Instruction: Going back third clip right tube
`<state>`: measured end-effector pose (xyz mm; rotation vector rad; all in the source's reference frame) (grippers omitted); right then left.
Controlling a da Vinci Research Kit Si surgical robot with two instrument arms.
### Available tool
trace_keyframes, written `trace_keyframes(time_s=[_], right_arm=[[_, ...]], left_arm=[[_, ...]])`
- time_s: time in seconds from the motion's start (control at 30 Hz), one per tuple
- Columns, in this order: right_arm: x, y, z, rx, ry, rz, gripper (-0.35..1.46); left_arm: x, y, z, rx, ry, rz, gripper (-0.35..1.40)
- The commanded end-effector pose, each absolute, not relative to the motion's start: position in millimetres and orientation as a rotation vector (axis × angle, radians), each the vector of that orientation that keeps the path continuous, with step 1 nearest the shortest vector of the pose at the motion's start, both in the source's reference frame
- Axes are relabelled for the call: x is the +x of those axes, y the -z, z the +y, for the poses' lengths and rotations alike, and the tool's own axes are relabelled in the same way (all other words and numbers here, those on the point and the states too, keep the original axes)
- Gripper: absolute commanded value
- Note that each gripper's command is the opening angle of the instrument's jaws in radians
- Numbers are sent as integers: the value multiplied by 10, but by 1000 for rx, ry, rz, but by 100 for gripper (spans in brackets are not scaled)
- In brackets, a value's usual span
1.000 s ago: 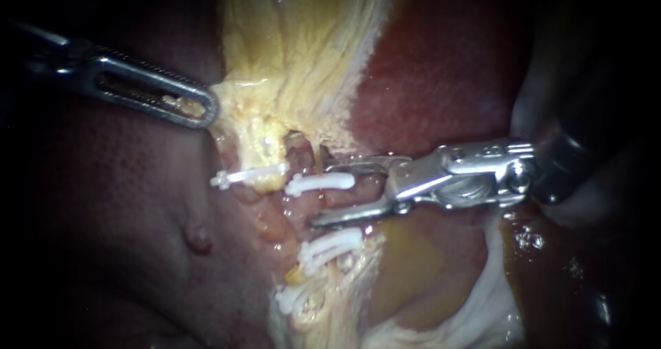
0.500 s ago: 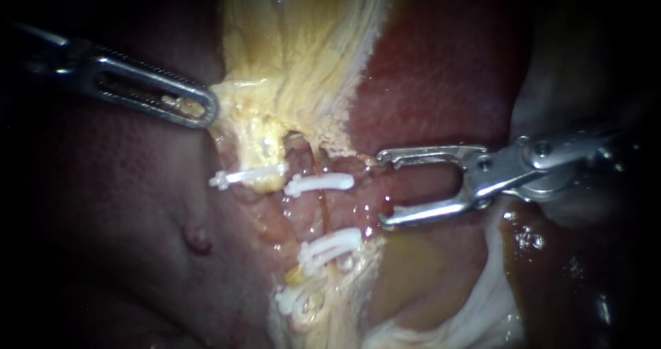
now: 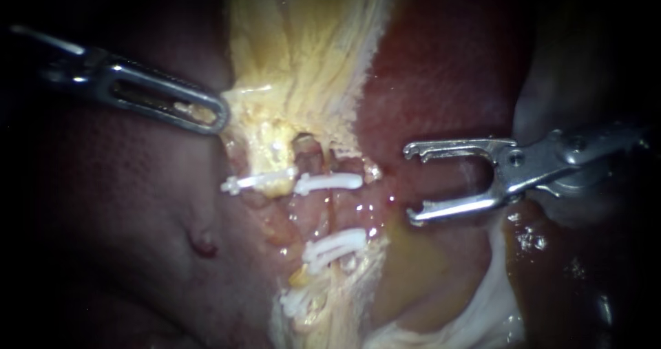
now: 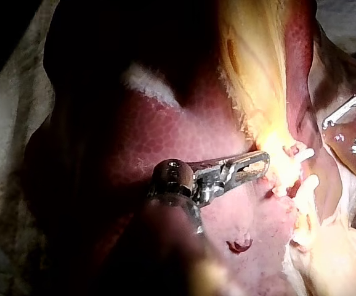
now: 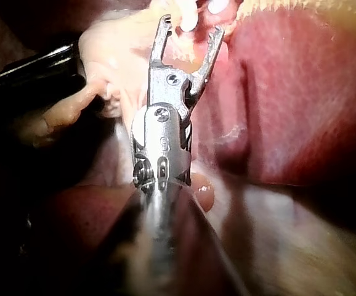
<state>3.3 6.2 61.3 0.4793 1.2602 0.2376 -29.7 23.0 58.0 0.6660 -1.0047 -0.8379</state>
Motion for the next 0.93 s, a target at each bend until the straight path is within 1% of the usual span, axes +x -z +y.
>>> trace_keyframes(time_s=[0.03, 0.17, 0.47, 0.93], right_arm=[[32, -612, 62, 479, -238, 1261, 50], [29, -611, 61, 477, -231, 1262, 50], [27, -608, 61, 479, -232, 1263, 50], [27, -607, 61, 475, -227, 1264, 50]], left_arm=[[-303, -586, 230, 665, 834, -998, -35], [-317, -603, 231, 670, 834, -994, -35], [-342, -623, 219, 693, 820, -988, -35], [-342, -623, 219, 694, 819, -988, -35]])
